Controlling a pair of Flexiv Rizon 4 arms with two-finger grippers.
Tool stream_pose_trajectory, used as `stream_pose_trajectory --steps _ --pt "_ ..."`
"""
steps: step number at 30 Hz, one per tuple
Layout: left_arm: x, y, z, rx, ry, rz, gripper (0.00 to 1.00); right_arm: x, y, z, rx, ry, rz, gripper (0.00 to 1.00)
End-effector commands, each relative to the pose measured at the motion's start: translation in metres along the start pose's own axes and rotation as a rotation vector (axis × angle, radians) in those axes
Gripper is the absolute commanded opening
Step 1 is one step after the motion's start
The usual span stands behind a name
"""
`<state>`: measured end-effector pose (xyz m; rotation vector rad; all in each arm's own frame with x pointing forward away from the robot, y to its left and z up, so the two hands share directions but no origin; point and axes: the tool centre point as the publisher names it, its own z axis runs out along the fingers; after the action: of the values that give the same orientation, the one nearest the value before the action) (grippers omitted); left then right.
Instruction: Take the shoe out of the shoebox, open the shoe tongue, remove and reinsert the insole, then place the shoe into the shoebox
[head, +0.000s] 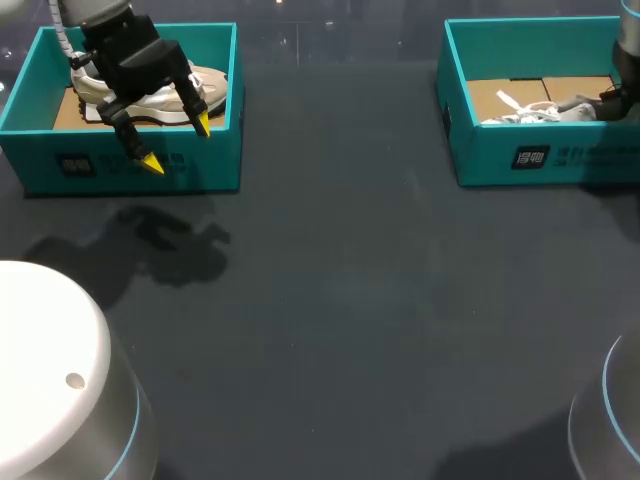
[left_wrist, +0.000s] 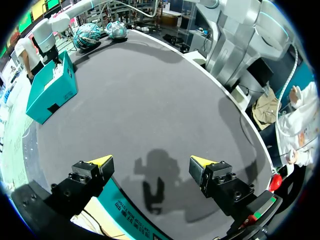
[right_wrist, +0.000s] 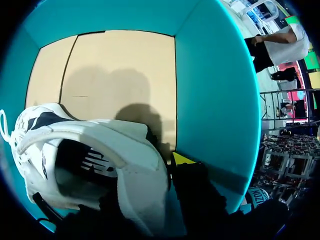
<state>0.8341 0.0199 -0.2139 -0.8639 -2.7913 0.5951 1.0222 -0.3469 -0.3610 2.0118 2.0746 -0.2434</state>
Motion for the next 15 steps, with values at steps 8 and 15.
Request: stream_pose_trajectory --steps 8,15 --pt "0.0 0.0 0.0 -0.002 0.001 0.0 1.0 0.003 -0.002 -0.02 -0.014 0.004 0.01 0.82" --pt "0.0 0.0 0.0 -0.002 0.001 0.0 1.0 0.009 -0.004 -0.041 -0.04 0.03 0.018 0.96"
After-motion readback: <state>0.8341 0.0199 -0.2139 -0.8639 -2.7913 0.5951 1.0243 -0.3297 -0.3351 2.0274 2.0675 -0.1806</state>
